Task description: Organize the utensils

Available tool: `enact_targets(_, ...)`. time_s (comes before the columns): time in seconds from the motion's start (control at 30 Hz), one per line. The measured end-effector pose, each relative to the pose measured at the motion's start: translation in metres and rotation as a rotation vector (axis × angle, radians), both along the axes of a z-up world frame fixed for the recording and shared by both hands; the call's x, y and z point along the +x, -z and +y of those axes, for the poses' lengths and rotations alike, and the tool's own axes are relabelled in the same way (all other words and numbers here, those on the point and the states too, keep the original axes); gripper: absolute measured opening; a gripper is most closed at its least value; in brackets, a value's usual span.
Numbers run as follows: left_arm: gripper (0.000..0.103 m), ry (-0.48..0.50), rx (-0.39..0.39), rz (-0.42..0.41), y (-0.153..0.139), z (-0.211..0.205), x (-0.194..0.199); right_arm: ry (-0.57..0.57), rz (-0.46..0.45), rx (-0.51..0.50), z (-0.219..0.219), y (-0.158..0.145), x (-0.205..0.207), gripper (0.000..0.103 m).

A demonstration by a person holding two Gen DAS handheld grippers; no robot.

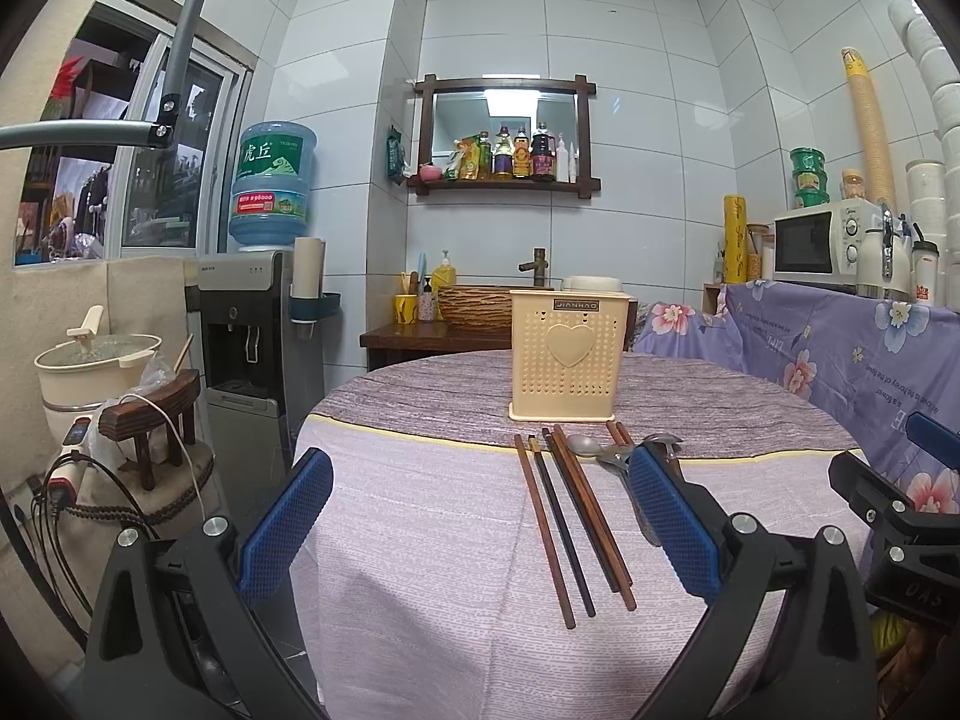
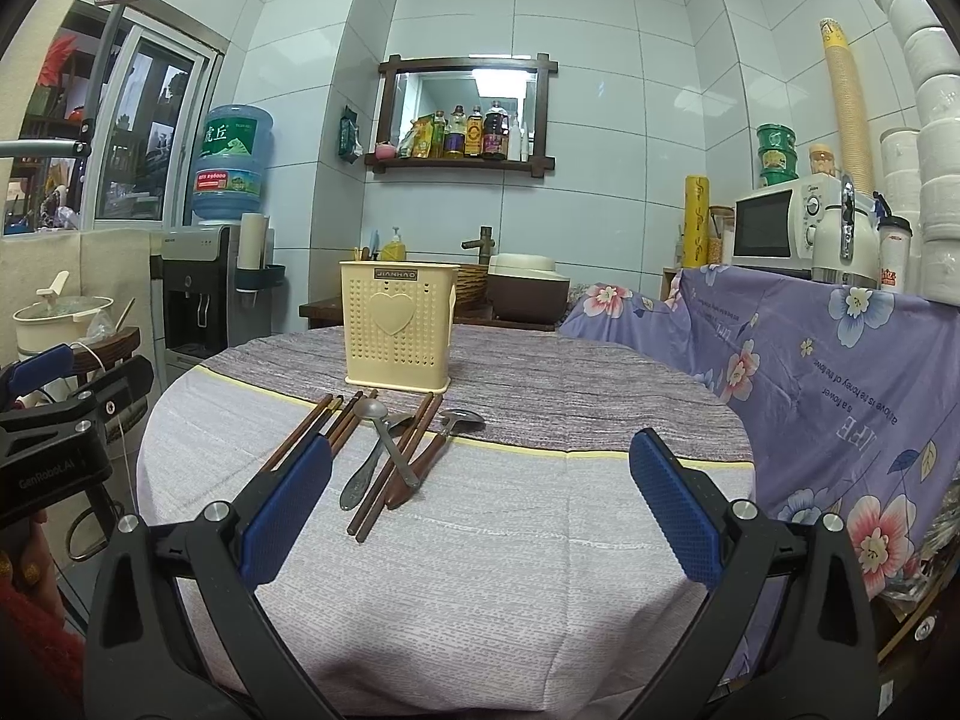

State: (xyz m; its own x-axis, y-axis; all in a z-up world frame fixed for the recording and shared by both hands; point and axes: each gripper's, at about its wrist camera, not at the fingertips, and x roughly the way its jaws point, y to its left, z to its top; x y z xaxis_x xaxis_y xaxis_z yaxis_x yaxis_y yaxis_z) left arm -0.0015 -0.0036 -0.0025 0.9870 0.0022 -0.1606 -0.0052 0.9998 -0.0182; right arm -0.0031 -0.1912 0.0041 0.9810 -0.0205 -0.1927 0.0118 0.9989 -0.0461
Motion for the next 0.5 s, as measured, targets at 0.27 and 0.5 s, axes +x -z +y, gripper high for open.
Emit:
enact_targets(0.27, 0.098, 0.011, -0.009, 0.043, -0.001, 0.004, 0.008, 0.004, 0.042, -0.008, -0.002, 0.005, 0.013, 0.097)
enact_targets(0.5, 0.098, -0.007, -0.001, 0.103, 0.004, 0.015, 0.027, 0.017, 0.092, 0.002, -0.014, 0.006, 0.034, 0.097)
